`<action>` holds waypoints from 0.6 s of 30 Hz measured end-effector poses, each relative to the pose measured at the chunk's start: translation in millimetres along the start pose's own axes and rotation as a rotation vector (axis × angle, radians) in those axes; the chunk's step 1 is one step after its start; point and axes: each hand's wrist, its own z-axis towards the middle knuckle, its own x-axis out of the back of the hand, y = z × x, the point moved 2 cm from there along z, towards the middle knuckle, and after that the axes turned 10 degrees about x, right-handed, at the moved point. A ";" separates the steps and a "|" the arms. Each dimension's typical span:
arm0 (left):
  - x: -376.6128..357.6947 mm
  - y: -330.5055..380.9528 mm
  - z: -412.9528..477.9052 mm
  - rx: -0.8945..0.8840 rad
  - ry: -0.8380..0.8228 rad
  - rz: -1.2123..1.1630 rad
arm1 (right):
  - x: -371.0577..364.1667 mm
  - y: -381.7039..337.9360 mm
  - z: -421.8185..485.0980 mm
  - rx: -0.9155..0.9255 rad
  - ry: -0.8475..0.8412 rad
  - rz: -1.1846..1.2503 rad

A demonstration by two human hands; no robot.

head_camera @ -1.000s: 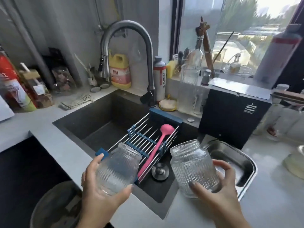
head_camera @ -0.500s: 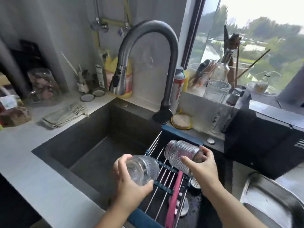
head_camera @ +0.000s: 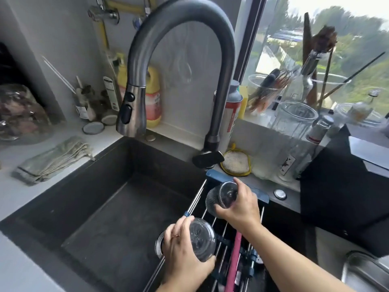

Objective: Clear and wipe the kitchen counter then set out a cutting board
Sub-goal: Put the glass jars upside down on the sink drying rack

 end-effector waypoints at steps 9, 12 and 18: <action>-20.9 1.5 19.4 -0.023 -0.030 0.019 | -21.2 1.5 32.5 0.258 -0.158 -0.082; -22.6 3.5 24.5 -0.088 -0.026 0.008 | -19.6 7.5 33.0 0.332 -0.150 -0.059; -29.4 3.5 31.8 -0.180 -0.067 0.026 | -17.3 15.9 30.8 0.357 -0.231 0.066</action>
